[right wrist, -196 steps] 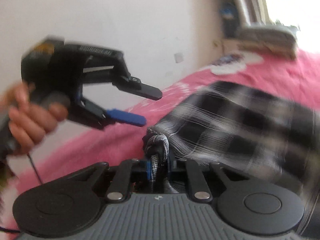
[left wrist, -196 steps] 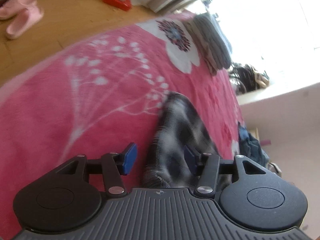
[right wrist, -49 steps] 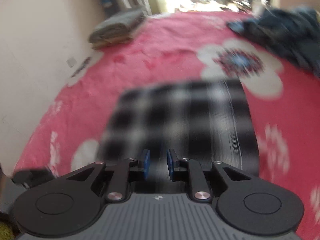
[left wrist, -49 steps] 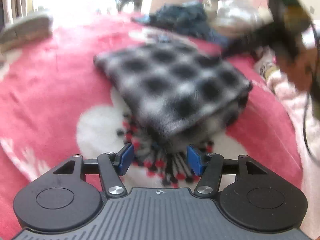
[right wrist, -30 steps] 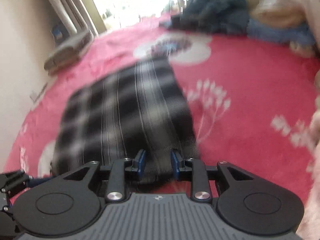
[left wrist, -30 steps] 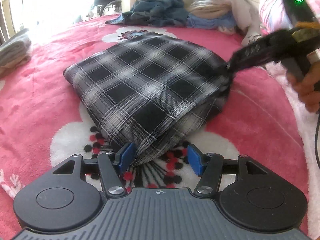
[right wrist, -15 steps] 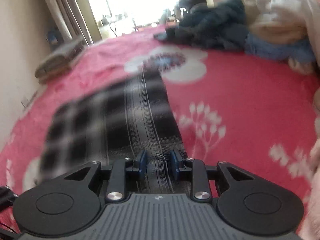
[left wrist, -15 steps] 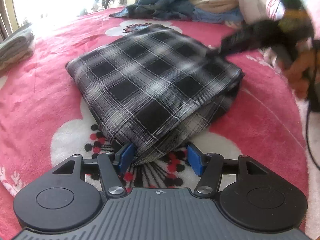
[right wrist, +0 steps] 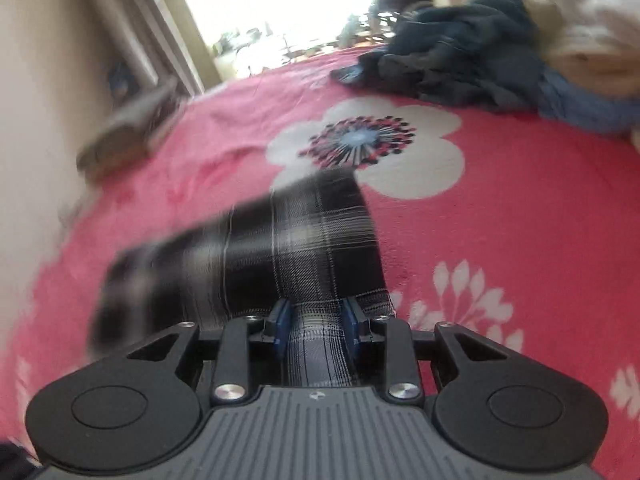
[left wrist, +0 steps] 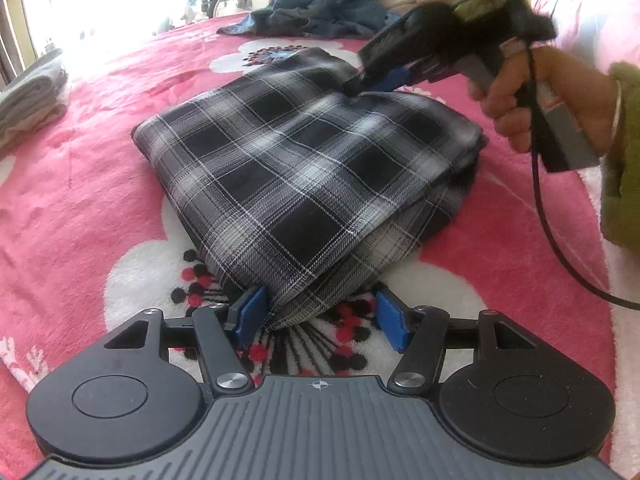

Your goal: Fold clothes

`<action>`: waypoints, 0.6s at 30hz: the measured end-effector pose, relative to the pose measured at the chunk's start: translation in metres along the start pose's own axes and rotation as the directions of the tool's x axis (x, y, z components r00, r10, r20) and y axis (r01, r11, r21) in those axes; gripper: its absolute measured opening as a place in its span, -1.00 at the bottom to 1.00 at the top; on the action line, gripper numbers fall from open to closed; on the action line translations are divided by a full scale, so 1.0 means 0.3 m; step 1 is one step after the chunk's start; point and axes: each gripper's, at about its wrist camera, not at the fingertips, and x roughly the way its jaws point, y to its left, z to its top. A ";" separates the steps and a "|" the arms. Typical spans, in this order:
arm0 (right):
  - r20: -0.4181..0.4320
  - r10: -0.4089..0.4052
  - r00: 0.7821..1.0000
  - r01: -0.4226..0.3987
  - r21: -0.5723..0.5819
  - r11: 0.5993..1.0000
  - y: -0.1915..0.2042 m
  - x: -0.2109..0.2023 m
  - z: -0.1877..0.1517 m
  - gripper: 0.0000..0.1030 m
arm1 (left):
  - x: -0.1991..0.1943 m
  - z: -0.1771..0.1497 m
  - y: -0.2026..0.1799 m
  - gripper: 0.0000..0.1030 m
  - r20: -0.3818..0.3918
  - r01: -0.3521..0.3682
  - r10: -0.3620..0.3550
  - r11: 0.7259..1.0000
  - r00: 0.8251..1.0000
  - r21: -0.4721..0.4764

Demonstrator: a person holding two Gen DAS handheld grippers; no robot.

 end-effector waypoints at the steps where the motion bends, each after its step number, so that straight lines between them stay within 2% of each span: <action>1: 0.006 0.016 1.000 -0.016 0.027 1.000 -0.011 -0.021 0.004 -0.34 | -0.006 0.005 0.011 0.17 0.009 0.003 -0.003 1.000 1.000 -0.017; 2: 0.009 0.033 0.999 -0.033 0.046 0.998 -0.021 -0.041 0.005 -0.26 | -0.016 0.009 0.023 0.17 0.022 0.005 -0.004 0.999 1.000 -0.038; 4: 0.007 0.053 0.999 -0.053 0.064 0.997 -0.040 -0.075 0.003 0.06 | -0.034 0.023 0.058 0.17 0.053 0.001 0.004 0.996 0.999 -0.092; 5: -0.001 0.051 0.999 -0.051 0.060 0.997 -0.040 -0.084 -0.004 0.11 | -0.042 0.029 0.077 0.17 0.066 0.000 0.008 0.992 0.998 -0.123; 7: -0.017 0.049 0.999 -0.049 0.043 0.998 -0.031 -0.103 -0.019 0.33 | -0.053 0.031 0.109 0.17 0.079 0.002 0.013 0.983 0.997 -0.182; 9: -0.022 0.048 0.999 -0.047 0.037 0.998 -0.018 -0.115 -0.022 0.44 | -0.059 0.024 0.129 0.17 0.081 0.001 0.017 0.975 0.997 -0.220; 16: -0.001 -0.013 1.000 0.013 0.051 0.999 -0.002 -0.133 -0.017 0.86 | -0.056 0.017 0.124 0.17 0.069 -0.012 0.026 0.979 0.997 -0.202; 18: 0.007 -0.026 1.000 0.025 0.053 0.998 -0.008 -0.135 -0.014 0.89 | -0.052 0.020 0.124 0.17 0.070 -0.013 0.028 0.979 0.997 -0.204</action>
